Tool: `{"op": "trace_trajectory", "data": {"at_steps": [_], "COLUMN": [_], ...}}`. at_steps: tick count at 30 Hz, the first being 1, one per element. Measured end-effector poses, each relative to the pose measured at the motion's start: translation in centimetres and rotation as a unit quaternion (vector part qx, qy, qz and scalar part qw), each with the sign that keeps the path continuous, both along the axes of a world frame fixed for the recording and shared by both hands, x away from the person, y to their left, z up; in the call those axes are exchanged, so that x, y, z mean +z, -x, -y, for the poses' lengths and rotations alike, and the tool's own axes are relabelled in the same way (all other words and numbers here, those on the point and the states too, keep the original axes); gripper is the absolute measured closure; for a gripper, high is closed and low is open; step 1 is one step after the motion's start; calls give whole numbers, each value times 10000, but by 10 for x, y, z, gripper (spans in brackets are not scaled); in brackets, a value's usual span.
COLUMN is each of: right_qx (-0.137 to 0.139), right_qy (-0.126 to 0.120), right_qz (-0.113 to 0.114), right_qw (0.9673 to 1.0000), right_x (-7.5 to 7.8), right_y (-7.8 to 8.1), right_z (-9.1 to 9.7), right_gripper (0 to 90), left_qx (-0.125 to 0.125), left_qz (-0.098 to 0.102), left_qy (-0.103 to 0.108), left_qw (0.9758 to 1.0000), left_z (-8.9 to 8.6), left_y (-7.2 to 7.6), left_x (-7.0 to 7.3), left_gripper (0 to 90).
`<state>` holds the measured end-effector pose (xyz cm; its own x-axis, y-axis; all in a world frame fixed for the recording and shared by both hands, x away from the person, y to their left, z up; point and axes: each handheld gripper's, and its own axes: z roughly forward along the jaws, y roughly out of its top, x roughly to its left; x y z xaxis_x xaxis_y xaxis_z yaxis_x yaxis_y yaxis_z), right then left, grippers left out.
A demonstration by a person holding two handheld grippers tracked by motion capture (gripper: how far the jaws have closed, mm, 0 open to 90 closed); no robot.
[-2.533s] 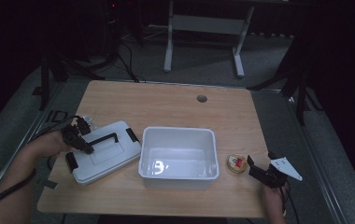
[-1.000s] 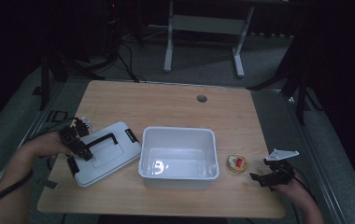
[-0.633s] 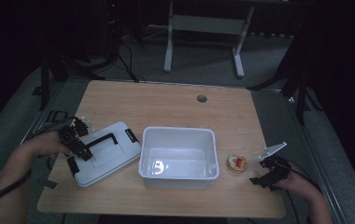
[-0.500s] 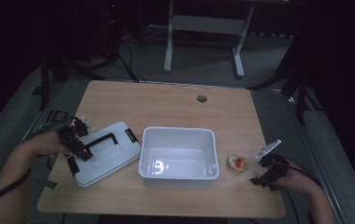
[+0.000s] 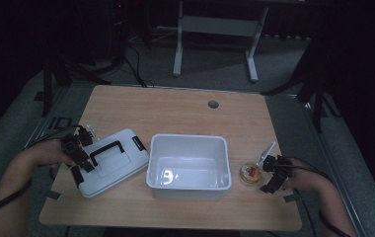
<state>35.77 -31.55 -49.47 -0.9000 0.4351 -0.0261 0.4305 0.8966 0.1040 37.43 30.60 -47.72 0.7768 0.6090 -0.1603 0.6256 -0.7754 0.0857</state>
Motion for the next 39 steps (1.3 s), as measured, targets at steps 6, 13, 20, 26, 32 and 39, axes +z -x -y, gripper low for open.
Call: {"op": "trace_trajectory", "data": {"at_steps": [6,13,20,26,32,39], "right_qx": [246,393,744,828,936,1268], "right_qy": [218,387,621,640,576,575], "right_qz": [-11,-57,16,-30,6,21], "right_qw": [9995,9985,9953,9945,9939,9903], "right_x": [-2,-2,-7,-14,-20,-23], "right_y": [-7,-16,-23,-28,-31,-30], "right_z": [-12,-25,-41,-46,-48,-52], "right_gripper": [128,127,127,128,143,196], "left_qx": [-77,-99,-132,-203,-205,-210], "left_qz": [5,-5,22,-3,16,-10], "left_qy": [-49,-8,-45,-79,-88,-79], "left_qw": [10000,10000,9999,9998,9997,9997], "left_z": [0,3,6,8,7,8], "left_y": [1,1,0,1,1,2], "left_x": [-2,-1,0,1,2,2], "left_gripper": [404,404,405,404,405,405]}}
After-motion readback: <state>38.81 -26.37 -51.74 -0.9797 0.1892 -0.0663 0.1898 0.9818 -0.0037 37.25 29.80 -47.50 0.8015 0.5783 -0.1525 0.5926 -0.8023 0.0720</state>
